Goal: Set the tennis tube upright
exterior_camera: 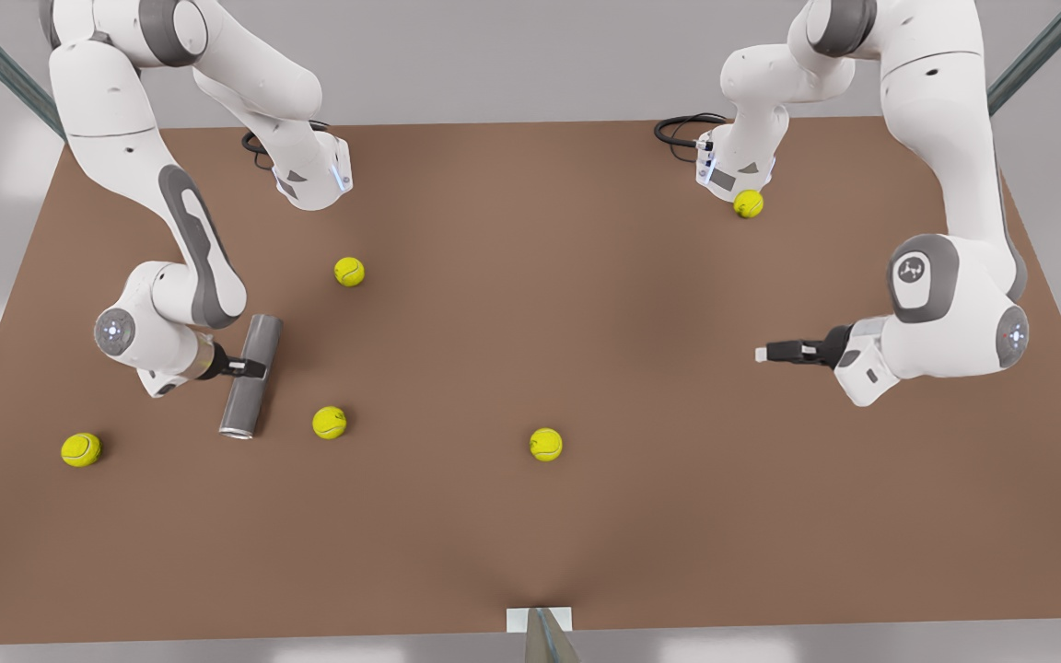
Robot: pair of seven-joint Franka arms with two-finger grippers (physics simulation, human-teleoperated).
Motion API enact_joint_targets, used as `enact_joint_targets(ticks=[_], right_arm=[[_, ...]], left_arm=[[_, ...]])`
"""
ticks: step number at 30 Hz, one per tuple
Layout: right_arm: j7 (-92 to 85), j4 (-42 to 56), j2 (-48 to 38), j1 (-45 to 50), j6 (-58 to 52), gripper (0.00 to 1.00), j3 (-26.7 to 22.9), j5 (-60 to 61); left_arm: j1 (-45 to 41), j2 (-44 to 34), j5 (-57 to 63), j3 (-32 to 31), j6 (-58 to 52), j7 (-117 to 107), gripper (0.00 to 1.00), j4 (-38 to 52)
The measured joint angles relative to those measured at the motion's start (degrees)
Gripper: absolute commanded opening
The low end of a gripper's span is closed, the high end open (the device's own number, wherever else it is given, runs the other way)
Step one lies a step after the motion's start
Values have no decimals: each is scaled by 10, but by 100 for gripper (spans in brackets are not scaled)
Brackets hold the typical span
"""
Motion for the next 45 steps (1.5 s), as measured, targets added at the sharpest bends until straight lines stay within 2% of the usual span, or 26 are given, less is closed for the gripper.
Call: enact_joint_targets(ticks=[25,29,45], right_arm=[[30,-31,37,-6,63,100,-1,2],[29,-32,38,-6,64,80,-1,2],[26,-31,41,-3,63,79,-2,-1]], left_arm=[[-2,21,2,0,14,2,100,-1],[-2,23,2,0,15,2,100,-1],[-2,26,3,0,15,2,100,-1]])
